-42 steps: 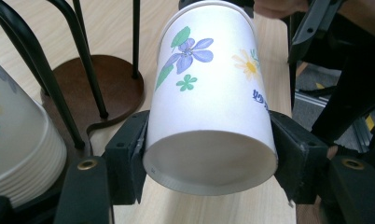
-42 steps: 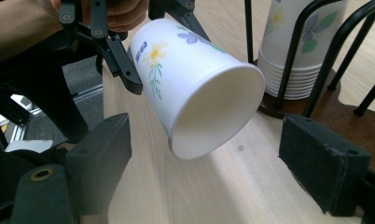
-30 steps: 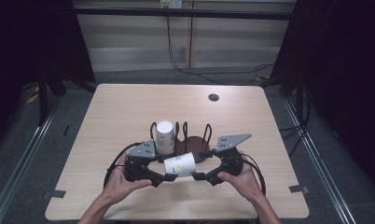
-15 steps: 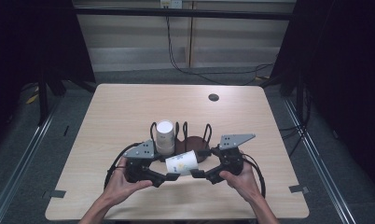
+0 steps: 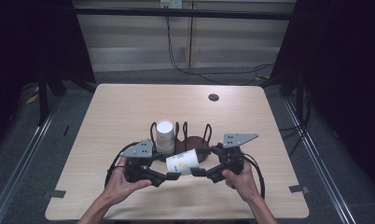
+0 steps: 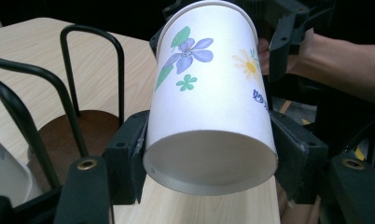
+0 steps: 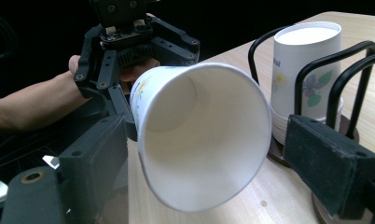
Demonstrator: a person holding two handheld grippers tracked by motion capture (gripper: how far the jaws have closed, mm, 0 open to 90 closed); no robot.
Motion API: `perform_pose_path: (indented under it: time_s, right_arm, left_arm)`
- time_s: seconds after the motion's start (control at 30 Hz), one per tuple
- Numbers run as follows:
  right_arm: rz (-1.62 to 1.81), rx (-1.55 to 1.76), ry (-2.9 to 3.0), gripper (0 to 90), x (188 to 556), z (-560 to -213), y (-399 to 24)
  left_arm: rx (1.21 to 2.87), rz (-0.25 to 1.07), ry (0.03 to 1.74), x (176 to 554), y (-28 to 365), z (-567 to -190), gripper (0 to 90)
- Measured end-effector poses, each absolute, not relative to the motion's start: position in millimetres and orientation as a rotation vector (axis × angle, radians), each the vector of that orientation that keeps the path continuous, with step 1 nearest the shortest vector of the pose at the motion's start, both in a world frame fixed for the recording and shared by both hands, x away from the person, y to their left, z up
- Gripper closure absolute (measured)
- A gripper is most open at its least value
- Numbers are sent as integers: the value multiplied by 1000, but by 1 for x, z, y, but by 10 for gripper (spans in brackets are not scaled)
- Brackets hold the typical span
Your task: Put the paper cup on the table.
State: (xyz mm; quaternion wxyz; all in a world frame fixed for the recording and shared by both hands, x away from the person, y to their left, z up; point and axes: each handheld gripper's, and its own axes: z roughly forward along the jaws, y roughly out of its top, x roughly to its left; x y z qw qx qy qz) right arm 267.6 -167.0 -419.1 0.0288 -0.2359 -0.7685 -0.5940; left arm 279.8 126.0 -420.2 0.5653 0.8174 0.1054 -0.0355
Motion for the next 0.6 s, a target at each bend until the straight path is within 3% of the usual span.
perform_pose_path:
  time_s: [0.6]
  right_arm:
    - [-1816, -652, -2290, 173, 269, -422, -161]
  left_arm:
    - [1919, -116, 212, 277, 122, -417, 359]
